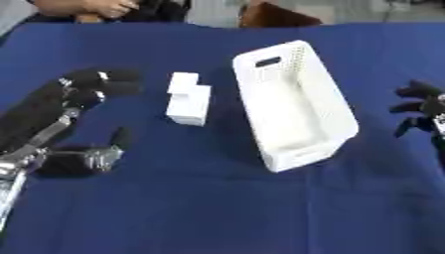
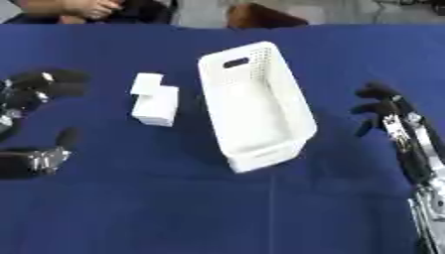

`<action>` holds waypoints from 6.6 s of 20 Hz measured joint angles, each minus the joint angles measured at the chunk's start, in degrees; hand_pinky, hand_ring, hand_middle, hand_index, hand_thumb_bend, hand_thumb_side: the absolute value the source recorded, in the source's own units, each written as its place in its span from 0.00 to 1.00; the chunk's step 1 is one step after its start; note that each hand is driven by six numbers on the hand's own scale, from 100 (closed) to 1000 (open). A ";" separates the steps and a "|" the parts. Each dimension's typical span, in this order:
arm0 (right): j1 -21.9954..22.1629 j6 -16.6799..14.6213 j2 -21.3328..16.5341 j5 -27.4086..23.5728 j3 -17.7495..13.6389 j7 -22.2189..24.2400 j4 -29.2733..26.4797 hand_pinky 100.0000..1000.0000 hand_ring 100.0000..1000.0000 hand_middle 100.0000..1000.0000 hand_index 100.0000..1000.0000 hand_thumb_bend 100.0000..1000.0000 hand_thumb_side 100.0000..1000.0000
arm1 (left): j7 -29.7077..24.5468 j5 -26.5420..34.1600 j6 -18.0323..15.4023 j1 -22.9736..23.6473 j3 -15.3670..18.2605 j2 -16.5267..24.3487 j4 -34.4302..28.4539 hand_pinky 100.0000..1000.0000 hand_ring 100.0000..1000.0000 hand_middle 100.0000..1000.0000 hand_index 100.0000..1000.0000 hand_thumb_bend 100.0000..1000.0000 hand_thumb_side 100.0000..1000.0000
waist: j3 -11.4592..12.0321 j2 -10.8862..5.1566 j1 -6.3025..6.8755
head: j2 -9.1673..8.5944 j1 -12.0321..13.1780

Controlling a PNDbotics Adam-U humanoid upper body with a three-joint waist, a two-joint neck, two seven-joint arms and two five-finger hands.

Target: Pick up objects on the table and place them in the box.

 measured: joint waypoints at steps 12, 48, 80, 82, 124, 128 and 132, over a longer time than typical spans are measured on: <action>-0.01 -0.14 0.00 -0.20 0.54 0.89 0.32 0.36 0.64 0.74 0.90 0.00 0.86 | 3.55 -4.73 -4.82 -7.26 -3.17 3.22 14.04 0.79 0.82 0.87 0.90 0.04 0.35 | -1.64 0.00 0.37 | -0.52 0.74; -0.48 -0.41 0.00 -0.39 1.78 2.97 0.65 0.36 0.64 0.74 0.90 0.00 0.86 | 6.94 -6.49 -6.45 -13.56 -5.37 6.86 22.32 0.80 0.83 0.87 0.90 0.08 0.49 | -6.35 0.24 2.44 | -1.55 0.99; -2.07 -1.05 -0.56 -0.99 2.19 4.08 0.84 0.36 0.64 0.74 0.89 0.00 0.86 | 6.56 -7.03 -6.22 -14.62 -5.07 7.74 24.46 0.80 0.80 0.83 0.91 0.03 0.72 | -9.00 3.92 2.68 | -2.49 1.05; -2.10 -1.09 -0.56 -1.09 2.34 4.16 0.85 0.36 0.64 0.74 0.89 0.00 0.86 | 6.42 -7.15 -6.37 -15.21 -5.37 7.74 24.75 0.80 0.79 0.82 0.90 0.03 0.72 | -9.21 3.94 2.70 | -2.49 1.05; -4.60 -1.98 -0.50 -1.99 3.15 5.79 1.35 0.36 0.65 0.74 0.90 0.00 0.87 | 15.42 -13.57 -7.71 -19.07 -4.99 5.34 32.12 0.00 0.00 0.00 0.00 0.00 0.28 | -12.33 6.62 1.52 | -6.51 2.18; -4.52 -1.98 -0.48 -1.99 3.14 5.79 1.35 0.36 0.65 0.74 0.89 0.00 0.88 | 13.70 -11.94 -9.06 -19.04 -5.13 4.42 32.23 0.00 0.00 0.00 0.00 0.00 0.24 | -11.66 6.29 1.35 | -6.22 2.52; -4.01 -1.94 -0.44 -1.99 3.12 5.77 1.36 0.36 0.65 0.74 0.89 0.00 0.88 | 10.56 -10.04 -10.22 -18.71 -5.42 3.66 32.18 0.00 0.00 0.00 0.00 0.00 0.23 | -11.07 5.67 1.35 | -5.98 2.52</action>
